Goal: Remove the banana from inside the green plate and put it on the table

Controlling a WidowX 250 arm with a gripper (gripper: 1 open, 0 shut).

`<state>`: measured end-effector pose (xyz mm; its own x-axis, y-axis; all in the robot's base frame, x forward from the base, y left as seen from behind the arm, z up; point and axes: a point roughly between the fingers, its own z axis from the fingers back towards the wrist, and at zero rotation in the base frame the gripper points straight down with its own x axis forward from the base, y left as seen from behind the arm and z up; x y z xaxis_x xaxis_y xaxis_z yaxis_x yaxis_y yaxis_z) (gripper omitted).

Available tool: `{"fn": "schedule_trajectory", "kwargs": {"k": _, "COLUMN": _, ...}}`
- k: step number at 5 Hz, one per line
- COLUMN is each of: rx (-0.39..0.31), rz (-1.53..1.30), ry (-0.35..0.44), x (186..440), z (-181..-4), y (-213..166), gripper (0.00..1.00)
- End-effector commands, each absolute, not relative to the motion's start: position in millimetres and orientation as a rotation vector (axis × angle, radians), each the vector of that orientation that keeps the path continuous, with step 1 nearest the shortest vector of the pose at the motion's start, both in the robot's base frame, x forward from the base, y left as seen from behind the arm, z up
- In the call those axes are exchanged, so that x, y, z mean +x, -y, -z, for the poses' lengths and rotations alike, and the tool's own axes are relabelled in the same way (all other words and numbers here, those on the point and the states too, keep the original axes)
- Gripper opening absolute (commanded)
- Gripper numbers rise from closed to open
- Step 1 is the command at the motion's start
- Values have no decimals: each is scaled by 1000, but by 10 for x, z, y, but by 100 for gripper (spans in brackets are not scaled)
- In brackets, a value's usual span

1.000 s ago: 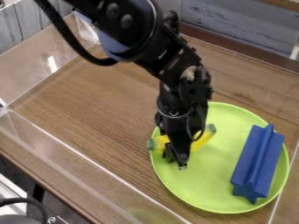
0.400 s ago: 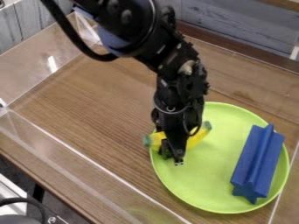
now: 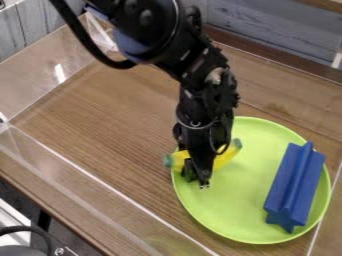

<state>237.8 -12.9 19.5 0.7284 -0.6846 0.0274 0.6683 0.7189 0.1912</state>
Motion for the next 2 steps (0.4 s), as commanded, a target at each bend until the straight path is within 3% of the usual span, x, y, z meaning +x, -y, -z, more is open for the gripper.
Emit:
{"fn": "schedule_trajectory", "kwargs": {"k": 1, "rx": 176, "rz": 731, "ry": 63, "x": 2346, "z": -161, "y": 27, "gripper": 0}}
{"fn": "schedule_trajectory", "kwargs": {"k": 2, "rx": 178, "rz": 729, "ry": 58, "x": 2346, "z": -172, "y": 8, "gripper": 0}}
